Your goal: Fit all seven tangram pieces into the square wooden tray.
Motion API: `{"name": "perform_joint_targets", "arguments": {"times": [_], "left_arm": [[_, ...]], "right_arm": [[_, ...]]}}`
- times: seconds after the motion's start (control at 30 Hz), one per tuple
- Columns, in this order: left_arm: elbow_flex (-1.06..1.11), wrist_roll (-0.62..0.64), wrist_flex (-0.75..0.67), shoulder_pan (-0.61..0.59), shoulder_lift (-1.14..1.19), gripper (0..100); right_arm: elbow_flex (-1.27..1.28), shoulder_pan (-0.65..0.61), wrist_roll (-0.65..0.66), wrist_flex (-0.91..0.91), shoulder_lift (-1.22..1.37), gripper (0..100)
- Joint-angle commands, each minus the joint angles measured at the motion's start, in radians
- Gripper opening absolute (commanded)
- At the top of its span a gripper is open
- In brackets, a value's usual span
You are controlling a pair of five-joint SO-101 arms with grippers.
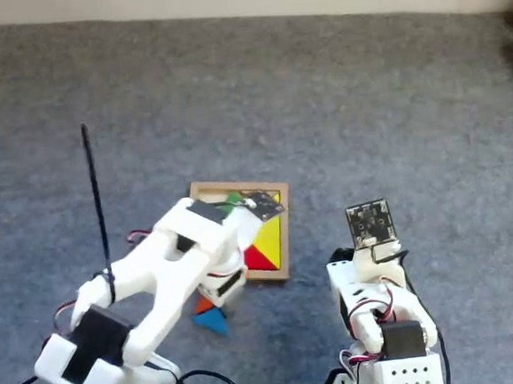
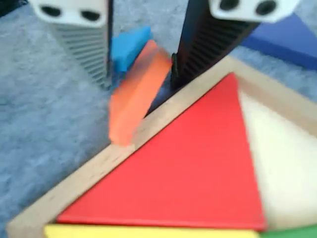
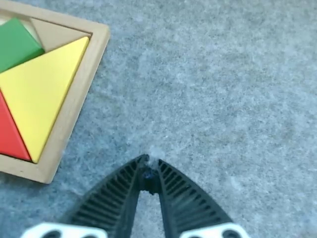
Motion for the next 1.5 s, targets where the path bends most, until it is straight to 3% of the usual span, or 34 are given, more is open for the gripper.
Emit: {"name": "perform_joint_targets", "arguments": {"times": [0.0,0.43,0.8,0.97,1.13,1.47], "left_arm": [[0.036,-0.043,0.002,-0.07,-0.071,16],[0.2,-0.037,0.002,0.084,-0.429,8],[0.174,-0.034,0.063,0.076,-0.601,0],[0.128,0.054,0.064,-0.027,-0.644,0],[0.087,0.06,0.018,-0.12,-0.598,0],[0.021,0.095,-0.087,-0.145,-0.427,0]], "right_arm": [[0.102,0.013,-0.002,-0.002,-0.019,0.4],[0.102,0.013,-0.002,-0.002,-0.019,0.4],[0.102,0.013,-0.002,-0.002,-0.019,0.4],[0.102,0.013,-0.002,-0.002,-0.019,0.4],[0.102,0.013,-0.002,-0.002,-0.019,0.4],[0.102,0.013,-0.002,-0.002,-0.019,0.4]]}}
